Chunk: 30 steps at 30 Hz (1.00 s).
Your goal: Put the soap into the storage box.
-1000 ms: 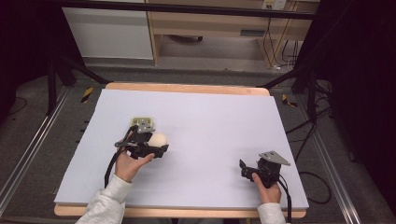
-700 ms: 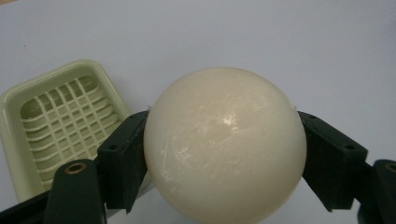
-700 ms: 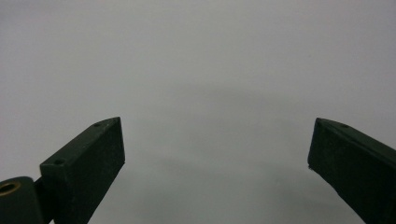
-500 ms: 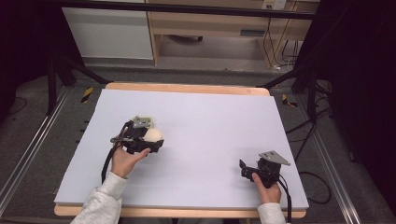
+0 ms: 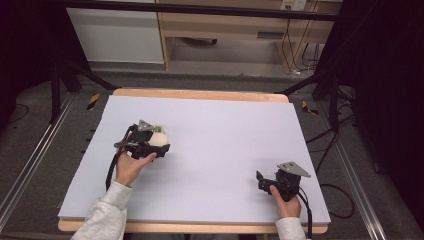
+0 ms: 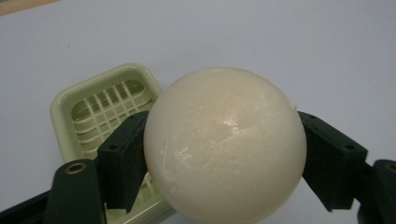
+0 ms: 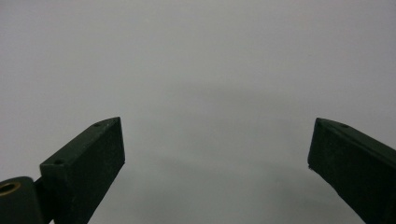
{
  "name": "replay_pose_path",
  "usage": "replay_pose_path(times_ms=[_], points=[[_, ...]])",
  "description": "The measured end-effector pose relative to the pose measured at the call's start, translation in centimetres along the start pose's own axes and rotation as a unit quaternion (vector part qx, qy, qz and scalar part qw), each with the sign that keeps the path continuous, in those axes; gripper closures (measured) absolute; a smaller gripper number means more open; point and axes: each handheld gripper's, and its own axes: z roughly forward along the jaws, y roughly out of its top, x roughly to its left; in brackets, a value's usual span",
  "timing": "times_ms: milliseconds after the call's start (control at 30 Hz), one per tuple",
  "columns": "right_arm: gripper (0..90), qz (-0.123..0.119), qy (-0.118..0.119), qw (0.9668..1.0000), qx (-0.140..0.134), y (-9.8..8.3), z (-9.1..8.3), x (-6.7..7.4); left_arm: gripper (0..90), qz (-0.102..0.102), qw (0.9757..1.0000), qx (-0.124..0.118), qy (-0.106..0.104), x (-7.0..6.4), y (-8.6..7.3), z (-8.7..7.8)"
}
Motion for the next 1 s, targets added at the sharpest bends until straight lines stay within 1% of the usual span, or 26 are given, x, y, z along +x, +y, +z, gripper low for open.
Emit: replay_pose_path(times_ms=[133, 200, 333, 467, 567, 700, 800, 1000], points=[[4.2, 0.000, 0.000, 1.0000, 0.001, 0.0, 0.0, 0.0, 24.2, -0.001, 1.0000, 0.004, 0.005, 0.5, 0.0, 0.3], [4.2, 0.001, 0.000, 1.0000, 0.001, 0.0, 0.0, 0.0, 24.1, -0.006, 1.0000, 0.003, 0.005, 0.7, 0.0, 0.4], [4.2, 0.001, 0.000, 1.0000, 0.001, 0.0, 0.0, 0.0, 24.1, -0.006, 0.9999, 0.008, 0.009, 1.2, 0.1, 0.5], [4.3, 0.001, -0.001, 1.0000, 0.001, 0.0, 0.0, 0.0, 24.2, -0.011, 0.9999, 0.002, 0.012, 1.6, 0.3, 0.5], [4.2, 0.001, -0.001, 1.0000, 0.000, 0.0, 0.0, 0.0, 24.1, -0.012, 0.9998, 0.003, 0.013, 2.0, 0.4, 0.5], [4.2, 0.002, -0.001, 1.0000, -0.001, 0.0, 0.0, -0.1, 24.1, -0.020, 0.9997, -0.001, 0.014, 2.4, 0.4, 0.8], [4.2, 0.003, -0.002, 1.0000, -0.001, 0.0, 0.0, -0.1, 24.2, -0.020, 0.9996, 0.002, 0.019, 2.9, 0.4, 1.0], [4.3, 0.002, -0.002, 1.0000, -0.002, 0.0, 0.0, -0.1, 24.1, -0.027, 0.9993, -0.003, 0.024, 3.5, 0.3, 1.0]])
